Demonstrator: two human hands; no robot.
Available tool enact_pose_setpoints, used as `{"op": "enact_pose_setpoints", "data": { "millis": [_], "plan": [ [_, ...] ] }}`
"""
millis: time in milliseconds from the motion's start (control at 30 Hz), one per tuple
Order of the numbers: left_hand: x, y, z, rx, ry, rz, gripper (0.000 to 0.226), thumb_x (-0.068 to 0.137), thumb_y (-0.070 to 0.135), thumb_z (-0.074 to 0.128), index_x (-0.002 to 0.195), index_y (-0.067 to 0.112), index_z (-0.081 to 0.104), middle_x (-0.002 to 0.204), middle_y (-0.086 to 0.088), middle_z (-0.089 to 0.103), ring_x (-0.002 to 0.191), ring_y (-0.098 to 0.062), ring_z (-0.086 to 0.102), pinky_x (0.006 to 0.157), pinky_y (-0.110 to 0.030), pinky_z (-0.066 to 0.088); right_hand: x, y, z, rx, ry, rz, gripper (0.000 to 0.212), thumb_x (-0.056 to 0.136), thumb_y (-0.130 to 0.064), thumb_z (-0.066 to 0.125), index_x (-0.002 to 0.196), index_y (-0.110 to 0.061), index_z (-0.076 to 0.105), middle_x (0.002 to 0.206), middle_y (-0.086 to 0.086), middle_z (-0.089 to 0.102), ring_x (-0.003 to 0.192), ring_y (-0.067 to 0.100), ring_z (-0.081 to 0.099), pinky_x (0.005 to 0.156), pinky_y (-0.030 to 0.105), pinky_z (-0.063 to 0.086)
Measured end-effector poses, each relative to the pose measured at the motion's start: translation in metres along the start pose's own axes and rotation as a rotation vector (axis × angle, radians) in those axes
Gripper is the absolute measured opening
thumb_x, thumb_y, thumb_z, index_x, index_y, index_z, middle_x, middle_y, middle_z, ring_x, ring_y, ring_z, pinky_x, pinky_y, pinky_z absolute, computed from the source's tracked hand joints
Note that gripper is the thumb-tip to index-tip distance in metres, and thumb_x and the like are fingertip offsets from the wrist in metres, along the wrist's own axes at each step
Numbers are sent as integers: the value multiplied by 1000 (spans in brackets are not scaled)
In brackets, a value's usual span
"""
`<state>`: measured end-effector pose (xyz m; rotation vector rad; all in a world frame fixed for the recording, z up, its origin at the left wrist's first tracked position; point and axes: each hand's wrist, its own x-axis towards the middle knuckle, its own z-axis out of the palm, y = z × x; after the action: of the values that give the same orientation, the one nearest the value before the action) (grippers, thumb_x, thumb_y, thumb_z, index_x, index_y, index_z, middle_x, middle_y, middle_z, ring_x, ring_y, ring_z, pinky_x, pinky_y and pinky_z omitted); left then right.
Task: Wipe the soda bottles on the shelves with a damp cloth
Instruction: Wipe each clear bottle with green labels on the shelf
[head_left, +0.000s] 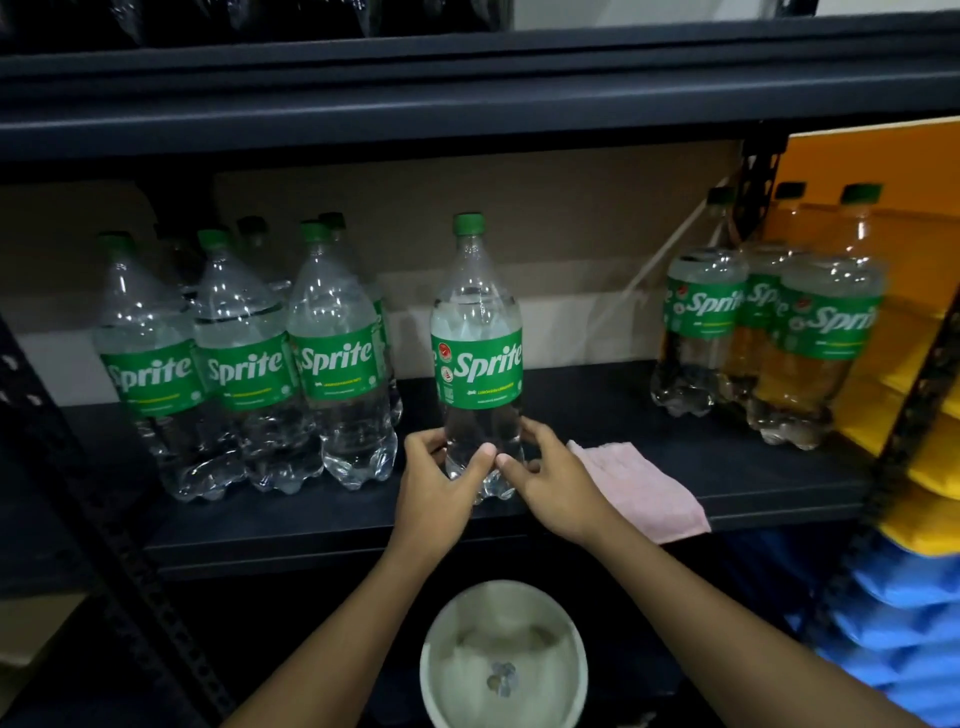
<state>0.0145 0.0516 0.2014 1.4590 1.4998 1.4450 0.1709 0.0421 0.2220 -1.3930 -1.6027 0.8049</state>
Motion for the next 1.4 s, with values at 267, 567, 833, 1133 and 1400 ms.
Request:
{"op": "enact_pose_setpoints", "data": {
  "millis": [267, 567, 833, 1133, 1400],
  "plan": [
    [-4, 6, -10, -45, -97, 42, 60, 83, 36, 89, 130, 31, 53, 127, 16, 62, 111, 3, 61, 86, -15, 47, -3, 14, -31, -337, 203, -115, 41, 97, -29, 64, 137, -21, 63, 129, -5, 68, 118, 20, 62, 106, 38, 45],
    [0, 3, -10, -78, -142, 24, 59, 82, 39, 88, 129, 33, 53, 130, 13, 61, 117, -4, 59, 87, -16, 46, 19, 58, -42, -920, 73, 217, 77, 94, -74, 35, 148, -20, 47, 160, 1, 39, 145, 32, 35, 115, 52, 27],
    [25, 44, -23, -277, -234, -54, 81, 74, 89, 65, 132, 33, 58, 132, 11, 68, 125, -10, 62, 110, -42, 48, 16, 42, -50, -455, 181, 150, 45, 108, -47, 35, 149, -36, 50, 154, -8, 50, 145, 25, 39, 117, 49, 25],
    [63, 113, -9, -542, -234, -45, 71, 108, 61, 32, 129, 7, 72, 122, -16, 76, 118, -32, 72, 113, -53, 50, 8, -57, 6, 393, 340, -176, 43, 103, -46, 46, 145, -38, 52, 149, -15, 55, 134, -7, 48, 116, 29, 39],
    [67, 109, 4, -529, -159, 127, 59, 108, 61, 32, 133, 25, 72, 135, 1, 73, 133, -13, 62, 117, -43, 44, 53, -116, -2, -129, 639, -689, 55, 108, -46, 36, 161, -40, 22, 171, -4, 8, 155, 19, 16, 122, 50, 28]
  ]
}}
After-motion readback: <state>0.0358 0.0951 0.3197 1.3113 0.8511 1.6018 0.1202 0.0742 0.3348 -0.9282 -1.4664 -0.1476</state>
